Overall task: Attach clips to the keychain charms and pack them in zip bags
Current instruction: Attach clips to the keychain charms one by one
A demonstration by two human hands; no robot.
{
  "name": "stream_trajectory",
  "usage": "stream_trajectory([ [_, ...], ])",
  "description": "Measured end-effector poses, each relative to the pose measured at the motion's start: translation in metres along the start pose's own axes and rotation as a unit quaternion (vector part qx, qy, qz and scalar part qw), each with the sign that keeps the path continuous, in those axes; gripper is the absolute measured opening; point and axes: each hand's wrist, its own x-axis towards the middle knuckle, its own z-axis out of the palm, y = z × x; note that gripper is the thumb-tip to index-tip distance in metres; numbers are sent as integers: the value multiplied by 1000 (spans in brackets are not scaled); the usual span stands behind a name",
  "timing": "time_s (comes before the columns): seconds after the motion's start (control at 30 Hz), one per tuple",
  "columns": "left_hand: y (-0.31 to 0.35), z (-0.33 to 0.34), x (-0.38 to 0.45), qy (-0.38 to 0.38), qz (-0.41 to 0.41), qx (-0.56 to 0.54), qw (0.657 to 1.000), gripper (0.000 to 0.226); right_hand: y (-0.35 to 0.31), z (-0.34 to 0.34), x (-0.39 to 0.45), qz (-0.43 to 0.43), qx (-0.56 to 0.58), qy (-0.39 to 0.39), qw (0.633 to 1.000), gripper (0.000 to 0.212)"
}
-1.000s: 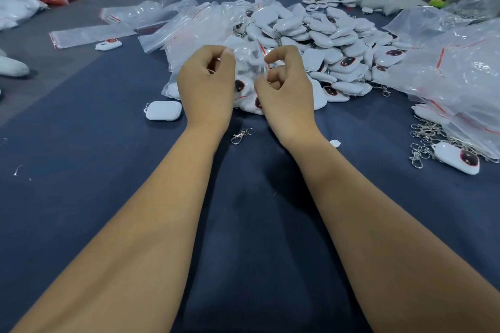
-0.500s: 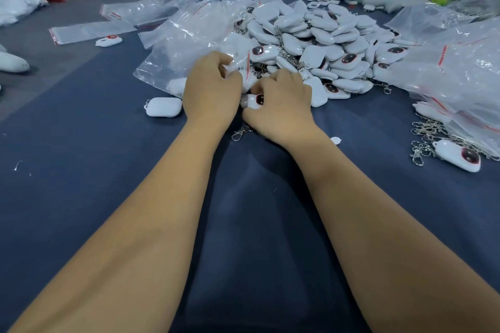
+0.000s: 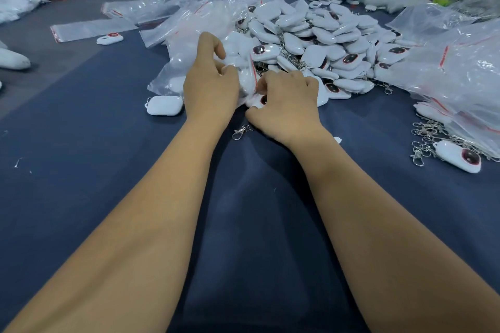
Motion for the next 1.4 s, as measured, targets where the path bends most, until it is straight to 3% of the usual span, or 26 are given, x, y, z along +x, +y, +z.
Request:
stream_trajectory([
  [0.17,-4,2,6,-19,-24,21,999,31,1,-5,1,-39,-45,14,998,20],
  [0.33,-3,1,7,-30,-46,12,998,23,3,-7,-1,-7,-18,84,996,25],
  [0.47,-1,0,5,-40,-30,30,998,27,4,-8,1,61,118,75,988,30],
  [0.6,-3,3,6,-63,-38,29,997,34,3,-10,1,101,327,132,930,33],
  [0.7,-4,5,7,-75,-33,29,996,37,-2,-11,1,142,471,125,861,38],
  [0.8,-4,6,6,-85,-43,4,995,36,-5,-13,2,153,527,113,828,34],
  [0.93,-2,7,6,-71,-87,-93,989,14,-3,-9,3,137,596,72,788,53],
  [1.1,-1,8,4,-98,-76,-126,984,19,-2,-5,5,159,588,44,792,27],
  [1.4,-1,10,5,-103,-91,-165,977,22,2,-2,7,151,639,9,754,29],
])
